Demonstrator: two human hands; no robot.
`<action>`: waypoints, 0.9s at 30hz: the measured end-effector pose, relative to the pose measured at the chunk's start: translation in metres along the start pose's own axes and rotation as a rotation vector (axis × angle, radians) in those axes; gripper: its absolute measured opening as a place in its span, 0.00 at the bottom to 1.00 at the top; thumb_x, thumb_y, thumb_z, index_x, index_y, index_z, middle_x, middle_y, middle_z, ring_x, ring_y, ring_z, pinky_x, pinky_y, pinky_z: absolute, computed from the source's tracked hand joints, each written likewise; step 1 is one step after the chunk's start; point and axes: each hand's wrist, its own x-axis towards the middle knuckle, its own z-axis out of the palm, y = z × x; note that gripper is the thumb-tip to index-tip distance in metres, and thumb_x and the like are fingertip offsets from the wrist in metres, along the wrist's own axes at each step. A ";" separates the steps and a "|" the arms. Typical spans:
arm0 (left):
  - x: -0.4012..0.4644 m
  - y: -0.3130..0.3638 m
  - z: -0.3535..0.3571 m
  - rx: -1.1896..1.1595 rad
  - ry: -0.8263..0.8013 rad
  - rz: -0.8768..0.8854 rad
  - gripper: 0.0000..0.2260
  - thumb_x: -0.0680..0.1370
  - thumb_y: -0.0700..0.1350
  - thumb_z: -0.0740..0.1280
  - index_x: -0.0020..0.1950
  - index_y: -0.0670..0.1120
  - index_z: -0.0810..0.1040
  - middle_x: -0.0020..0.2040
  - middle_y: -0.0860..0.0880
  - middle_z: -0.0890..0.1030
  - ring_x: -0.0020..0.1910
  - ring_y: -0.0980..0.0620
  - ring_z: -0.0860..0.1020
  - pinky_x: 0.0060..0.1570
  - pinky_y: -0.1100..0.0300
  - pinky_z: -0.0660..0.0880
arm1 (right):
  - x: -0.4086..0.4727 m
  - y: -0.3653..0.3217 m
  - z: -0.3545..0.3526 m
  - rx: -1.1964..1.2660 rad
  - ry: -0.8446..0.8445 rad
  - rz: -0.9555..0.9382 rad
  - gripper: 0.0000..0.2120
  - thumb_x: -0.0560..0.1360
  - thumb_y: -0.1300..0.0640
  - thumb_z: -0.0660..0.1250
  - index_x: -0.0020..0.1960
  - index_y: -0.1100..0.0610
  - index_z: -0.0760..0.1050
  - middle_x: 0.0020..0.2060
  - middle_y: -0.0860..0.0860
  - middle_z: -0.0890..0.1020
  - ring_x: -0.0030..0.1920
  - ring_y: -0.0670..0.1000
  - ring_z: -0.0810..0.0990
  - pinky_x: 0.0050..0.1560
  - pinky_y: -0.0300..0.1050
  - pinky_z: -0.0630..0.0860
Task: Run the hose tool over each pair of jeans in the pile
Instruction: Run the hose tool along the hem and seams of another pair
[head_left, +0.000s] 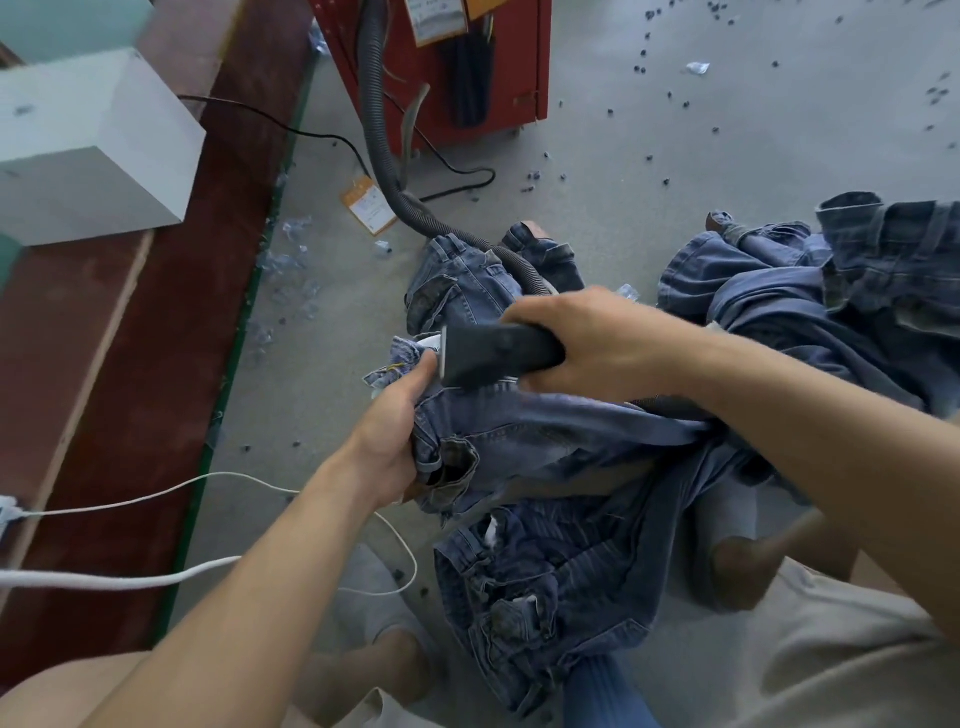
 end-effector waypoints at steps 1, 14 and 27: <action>-0.001 0.000 0.000 -0.021 -0.030 0.002 0.26 0.84 0.61 0.57 0.67 0.43 0.82 0.67 0.38 0.81 0.66 0.40 0.80 0.56 0.48 0.81 | -0.001 0.004 -0.007 0.007 0.037 0.017 0.15 0.73 0.52 0.74 0.59 0.47 0.78 0.44 0.46 0.82 0.44 0.50 0.79 0.41 0.39 0.73; -0.002 -0.001 0.002 -0.101 -0.153 -0.008 0.27 0.86 0.60 0.53 0.70 0.41 0.79 0.70 0.37 0.78 0.70 0.39 0.77 0.62 0.46 0.78 | -0.012 0.010 -0.008 -0.125 -0.124 0.068 0.13 0.72 0.52 0.72 0.56 0.47 0.77 0.40 0.45 0.79 0.43 0.52 0.77 0.47 0.49 0.75; 0.008 -0.011 0.002 0.174 0.364 0.188 0.17 0.69 0.49 0.82 0.53 0.42 0.86 0.48 0.40 0.87 0.46 0.40 0.87 0.44 0.48 0.83 | -0.019 0.035 -0.042 -0.054 0.046 0.162 0.11 0.72 0.48 0.76 0.47 0.44 0.75 0.33 0.42 0.80 0.38 0.32 0.76 0.32 0.30 0.68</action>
